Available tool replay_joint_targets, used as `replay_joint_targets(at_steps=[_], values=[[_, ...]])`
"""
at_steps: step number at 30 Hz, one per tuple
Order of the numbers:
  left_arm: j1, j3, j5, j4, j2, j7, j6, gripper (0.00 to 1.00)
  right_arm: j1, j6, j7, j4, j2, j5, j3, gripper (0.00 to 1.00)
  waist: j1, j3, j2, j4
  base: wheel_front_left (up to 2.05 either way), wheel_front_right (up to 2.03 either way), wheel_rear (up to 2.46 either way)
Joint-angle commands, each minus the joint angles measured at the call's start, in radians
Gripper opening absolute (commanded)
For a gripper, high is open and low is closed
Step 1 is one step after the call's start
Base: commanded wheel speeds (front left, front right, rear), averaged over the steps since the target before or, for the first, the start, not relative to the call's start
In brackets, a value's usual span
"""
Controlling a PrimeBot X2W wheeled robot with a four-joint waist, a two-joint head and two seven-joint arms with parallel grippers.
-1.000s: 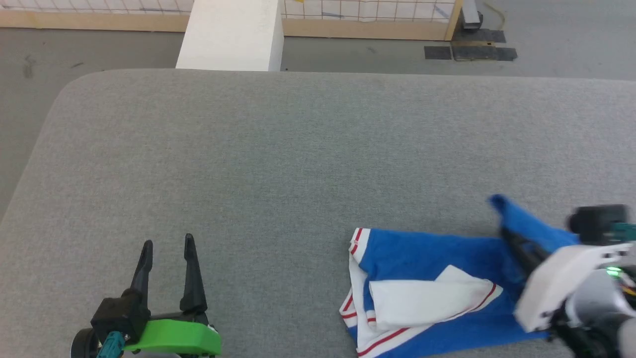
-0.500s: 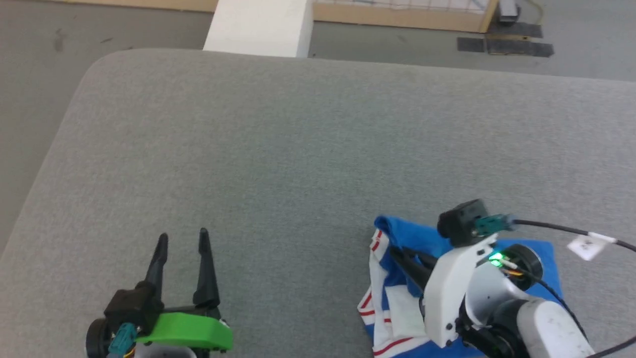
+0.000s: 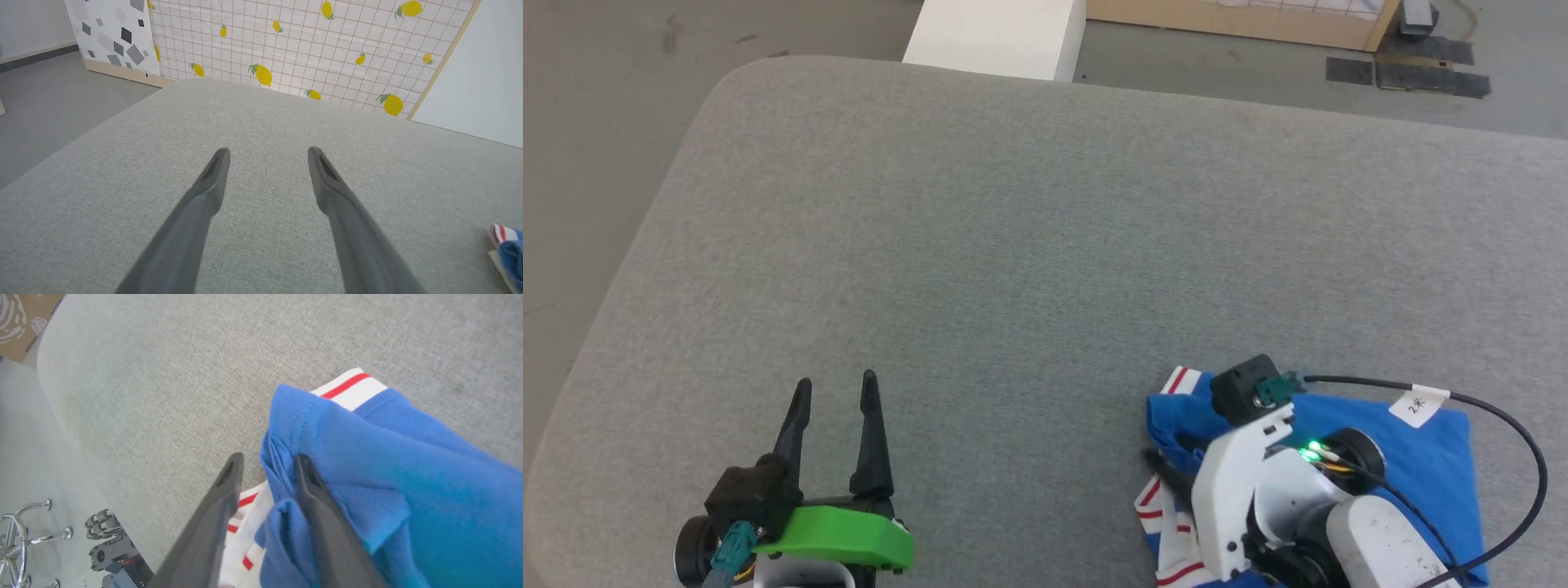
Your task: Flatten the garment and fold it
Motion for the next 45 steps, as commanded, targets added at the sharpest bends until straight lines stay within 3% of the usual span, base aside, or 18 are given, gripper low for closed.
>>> replay_joint_targets(at_steps=[1, 8, 15, 21, 37, 42, 43, 45], values=[[-0.006, 0.003, -0.01, 0.004, -0.005, -0.005, 0.003, 1.0, -0.018, -0.001, -0.005, -0.009, 0.007, 0.016, 0.005, 1.0, 0.0, -0.013, 0.0, -0.017, 0.0, 0.0, 0.0], [0.012, 0.011, -0.004, 0.006, -0.002, -0.005, 0.0, 1.0, 0.003, -0.001, 0.003, -0.151, 0.011, 0.077, -0.092, 1.0, 0.0, -0.043, 0.0, -0.068, 0.0, 0.0, 0.0], [0.025, 0.015, 0.002, -0.005, 0.005, -0.005, -0.001, 1.0, 0.115, -0.001, -0.004, -0.284, 0.024, 0.038, -0.391, 1.0, 0.0, -0.045, 0.0, -0.104, 0.0, 0.0, 0.0], [0.033, 0.02, 0.002, -0.011, 0.017, -0.005, -0.001, 1.0, 0.203, -0.001, 0.023, -0.3, 0.029, 0.002, -0.555, 1.0, 0.0, -0.028, 0.0, -0.124, 0.0, 0.0, 0.0], [0.006, -0.002, 0.001, -0.015, 0.03, 0.01, -0.001, 1.0, 0.223, -0.001, 0.134, -0.158, 0.06, 0.006, -0.632, 1.0, 0.0, 0.019, 0.0, -0.074, 0.0, 0.0, 0.0], [0.003, -0.004, -0.002, -0.019, 0.032, 0.012, 0.001, 1.0, 0.212, -0.001, 0.16, -0.104, 0.062, 0.027, -0.608, 1.0, 0.0, 0.029, 0.0, -0.057, 0.0, 0.0, 0.0], [0.002, -0.005, -0.002, -0.019, 0.033, 0.012, 0.002, 1.0, 0.213, -0.001, 0.166, -0.103, 0.062, 0.035, -0.6, 0.62, 0.0, 0.031, 0.0, -0.055, 0.0, 0.0, 0.0], [0.0, -0.007, -0.002, -0.019, 0.033, 0.012, 0.004, 1.0, 0.211, -0.001, 0.156, -0.114, 0.062, 0.036, -0.593, 0.0, 0.0, 0.032, 0.0, -0.052, 0.0, 0.0, 0.0]])
